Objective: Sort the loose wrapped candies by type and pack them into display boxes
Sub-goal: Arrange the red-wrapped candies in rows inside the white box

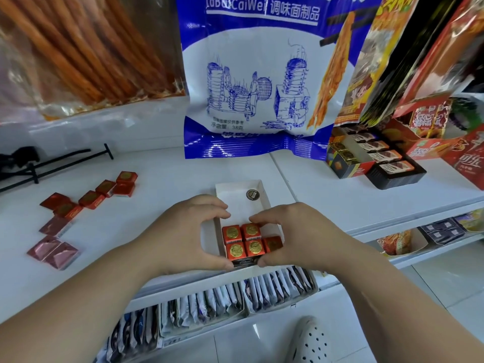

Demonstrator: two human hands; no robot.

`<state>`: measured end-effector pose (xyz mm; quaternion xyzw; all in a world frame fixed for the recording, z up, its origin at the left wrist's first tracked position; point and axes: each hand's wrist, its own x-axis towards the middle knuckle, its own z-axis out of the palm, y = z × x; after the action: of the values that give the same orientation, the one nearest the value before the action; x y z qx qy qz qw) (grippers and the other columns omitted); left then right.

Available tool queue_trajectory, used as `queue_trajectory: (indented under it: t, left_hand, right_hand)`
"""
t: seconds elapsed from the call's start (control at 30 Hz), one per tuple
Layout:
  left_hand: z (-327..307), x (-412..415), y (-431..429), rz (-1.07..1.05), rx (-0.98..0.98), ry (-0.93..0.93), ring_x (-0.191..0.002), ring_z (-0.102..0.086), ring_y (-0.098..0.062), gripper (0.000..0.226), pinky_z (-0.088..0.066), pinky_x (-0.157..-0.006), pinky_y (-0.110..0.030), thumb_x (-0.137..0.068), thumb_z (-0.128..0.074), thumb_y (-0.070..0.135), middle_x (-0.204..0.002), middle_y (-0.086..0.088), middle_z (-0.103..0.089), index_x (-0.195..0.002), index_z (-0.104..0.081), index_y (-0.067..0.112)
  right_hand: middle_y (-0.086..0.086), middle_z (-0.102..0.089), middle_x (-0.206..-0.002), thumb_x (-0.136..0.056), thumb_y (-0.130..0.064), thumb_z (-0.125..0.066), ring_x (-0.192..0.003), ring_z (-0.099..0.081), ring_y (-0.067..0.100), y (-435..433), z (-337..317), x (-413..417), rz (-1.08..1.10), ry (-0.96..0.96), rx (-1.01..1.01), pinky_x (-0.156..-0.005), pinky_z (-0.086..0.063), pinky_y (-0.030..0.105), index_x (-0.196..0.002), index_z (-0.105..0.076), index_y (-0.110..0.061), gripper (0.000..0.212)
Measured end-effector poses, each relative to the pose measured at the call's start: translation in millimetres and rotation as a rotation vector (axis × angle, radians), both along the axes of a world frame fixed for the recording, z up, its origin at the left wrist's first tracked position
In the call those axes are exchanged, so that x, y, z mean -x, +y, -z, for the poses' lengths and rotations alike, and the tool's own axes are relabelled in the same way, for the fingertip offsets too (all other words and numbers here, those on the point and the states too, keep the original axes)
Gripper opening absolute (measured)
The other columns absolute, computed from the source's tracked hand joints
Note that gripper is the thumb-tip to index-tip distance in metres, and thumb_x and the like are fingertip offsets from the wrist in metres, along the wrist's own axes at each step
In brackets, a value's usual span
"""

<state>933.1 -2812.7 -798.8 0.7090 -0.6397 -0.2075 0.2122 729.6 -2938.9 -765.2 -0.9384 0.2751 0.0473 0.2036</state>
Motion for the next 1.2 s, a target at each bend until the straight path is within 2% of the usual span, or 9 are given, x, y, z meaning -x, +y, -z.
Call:
queue_trajectory:
  t: [0.2, 0.37, 0.47, 0.57, 0.67, 0.87, 0.97, 1.1, 1.2]
  left_hand:
    - [2.4, -1.3, 2.5, -0.042, 0.037, 0.029, -0.131, -0.033, 0.008, 0.092, -0.026, -0.11, -0.017, -0.052, -0.082, 0.068, -0.144, 0.03, -0.034, -0.135, -0.049, 0.044]
    - [-5.5, -12.8, 15.9, -0.131, 0.128, 0.025, -0.104, -0.051, 0.004, 0.074, -0.042, -0.093, -0.016, -0.057, -0.065, 0.078, -0.119, 0.03, -0.047, -0.123, -0.056, 0.044]
    - [-6.3, -30.4, 28.9, -0.284, 0.213, -0.077, -0.09, -0.054, -0.004, 0.059, -0.047, -0.083, -0.024, -0.071, -0.071, 0.065, -0.11, 0.015, -0.056, -0.118, -0.064, 0.03]
    - [-5.8, -52.5, 47.1, -0.416, 0.247, -0.124, -0.092, -0.056, -0.011, 0.049, -0.046, -0.085, -0.026, -0.075, -0.078, 0.048, -0.114, 0.004, -0.062, -0.115, -0.068, 0.02]
    - [-7.9, -75.1, 68.8, -0.521, 0.183, -0.158, -0.098, -0.058, -0.018, 0.047, -0.048, -0.086, -0.028, -0.077, -0.077, 0.046, -0.119, 0.002, -0.061, -0.116, -0.068, 0.021]
    - [-9.7, -114.6, 109.4, -0.688, 0.149, -0.214, -0.086, -0.054, -0.019, 0.029, -0.046, -0.073, -0.031, -0.079, -0.074, 0.036, -0.094, 0.003, -0.057, -0.104, -0.07, 0.024]
    - [-6.3, -132.1, 120.2, -0.737, 0.13, -0.255, -0.099, -0.057, -0.026, 0.032, -0.051, -0.084, -0.038, -0.081, -0.07, 0.035, -0.107, -0.002, -0.062, -0.111, -0.069, 0.022]
    - [-2.6, -142.6, 124.5, -0.706, -0.08, -0.3, -0.13, -0.038, -0.033, 0.05, -0.034, -0.108, -0.041, -0.093, -0.053, 0.043, -0.15, 0.001, -0.041, -0.14, -0.048, 0.028]
    - [-0.6, -141.9, 122.5, -0.671, -0.134, -0.3, -0.129, -0.037, -0.03, 0.044, -0.031, -0.107, -0.038, -0.099, -0.042, 0.04, -0.154, 0.007, -0.036, -0.142, -0.046, 0.03]
  right_hand:
    - [-0.016, -0.05, -0.144, -0.064, -0.056, -0.083, -0.129, -0.048, 0.005, -1.9, 1.4, -2.7, 0.052, -0.06, -0.009, -0.106, -0.04, 0.026, -0.145, -0.043, -0.039, 0.092]
    - [-0.013, -0.055, -0.139, -0.072, -0.068, -0.069, -0.121, -0.055, 0.008, 8.5, 4.6, -24.2, 0.075, -0.242, 0.119, -0.098, -0.047, 0.028, -0.136, -0.052, -0.038, 0.073]
    - [-0.011, -0.06, -0.133, -0.081, -0.057, -0.068, -0.115, -0.058, 0.012, 23.8, 10.3, -43.9, 0.059, -0.284, 0.123, -0.094, -0.05, 0.032, -0.132, -0.058, -0.034, 0.057]
    - [-0.014, -0.059, -0.131, -0.083, -0.055, -0.067, -0.111, -0.059, 0.01, 41.5, 15.6, -66.8, 0.006, -0.263, 0.119, -0.094, -0.047, 0.028, -0.129, -0.06, -0.034, 0.051]
    - [-0.013, -0.059, -0.132, -0.083, -0.056, -0.066, -0.117, -0.057, 0.009, 55.8, 17.7, -91.2, -0.019, -0.231, 0.108, -0.095, -0.044, 0.025, -0.128, -0.061, -0.034, 0.05]
    - [-0.006, -0.061, -0.129, -0.086, -0.054, -0.064, -0.113, -0.06, 0.015, 77.4, 20.3, -140.4, -0.045, -0.222, 0.116, -0.091, -0.049, 0.032, -0.126, -0.063, -0.029, 0.047]
    - [-0.008, -0.049, -0.141, -0.09, -0.049, -0.061, -0.117, -0.056, 0.016, 82.2, 19.6, -170.5, -0.054, -0.167, 0.141, -0.081, -0.039, 0.024, -0.138, -0.052, -0.029, 0.053]
    - [-0.003, -0.035, -0.151, -0.09, -0.043, -0.061, -0.127, -0.042, 0.028, 87.8, 29.9, -205.1, -0.081, -0.164, 0.174, -0.102, -0.041, 0.034, -0.148, -0.035, -0.027, 0.066]
    - [-0.006, -0.032, -0.152, -0.091, -0.046, -0.056, -0.126, -0.039, 0.028, 90.0, 37.0, -219.6, -0.092, -0.072, 0.273, -0.101, -0.037, 0.039, -0.146, -0.035, -0.03, 0.061]
